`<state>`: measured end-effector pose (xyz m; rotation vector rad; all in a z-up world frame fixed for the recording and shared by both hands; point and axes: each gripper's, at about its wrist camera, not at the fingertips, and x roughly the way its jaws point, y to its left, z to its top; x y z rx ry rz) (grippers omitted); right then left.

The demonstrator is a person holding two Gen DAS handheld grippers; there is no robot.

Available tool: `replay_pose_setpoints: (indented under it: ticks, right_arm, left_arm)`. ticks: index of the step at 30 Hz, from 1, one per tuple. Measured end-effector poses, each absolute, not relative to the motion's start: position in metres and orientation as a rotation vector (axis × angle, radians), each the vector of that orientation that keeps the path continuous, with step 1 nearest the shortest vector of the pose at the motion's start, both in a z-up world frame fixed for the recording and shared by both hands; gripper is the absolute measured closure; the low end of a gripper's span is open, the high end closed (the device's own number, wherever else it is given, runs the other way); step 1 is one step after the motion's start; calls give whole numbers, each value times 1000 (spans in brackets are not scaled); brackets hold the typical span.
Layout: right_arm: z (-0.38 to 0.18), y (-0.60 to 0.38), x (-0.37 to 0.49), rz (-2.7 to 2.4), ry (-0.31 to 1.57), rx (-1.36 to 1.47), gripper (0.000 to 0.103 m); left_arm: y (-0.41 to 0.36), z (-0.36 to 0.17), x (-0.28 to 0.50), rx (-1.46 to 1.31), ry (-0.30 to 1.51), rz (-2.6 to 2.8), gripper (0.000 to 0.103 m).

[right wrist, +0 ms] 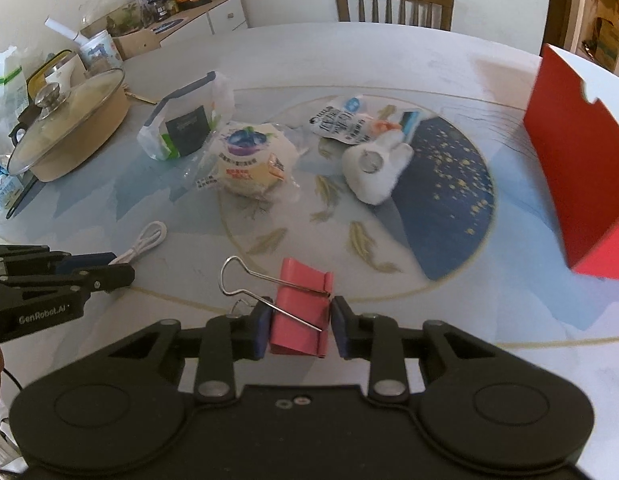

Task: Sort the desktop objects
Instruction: 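Carry the pink binder clip and white USB cable over the red shoebox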

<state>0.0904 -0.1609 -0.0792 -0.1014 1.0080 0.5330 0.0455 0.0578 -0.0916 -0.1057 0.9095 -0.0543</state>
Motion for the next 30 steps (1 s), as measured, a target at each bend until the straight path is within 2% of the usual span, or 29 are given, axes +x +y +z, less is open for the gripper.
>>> replay_pose_setpoints:
  ticks: [30]
  right_arm:
    - [-15,-268,124,518,954,-23,73]
  left_arm:
    - [2,-54,59,-234,865,-54,87]
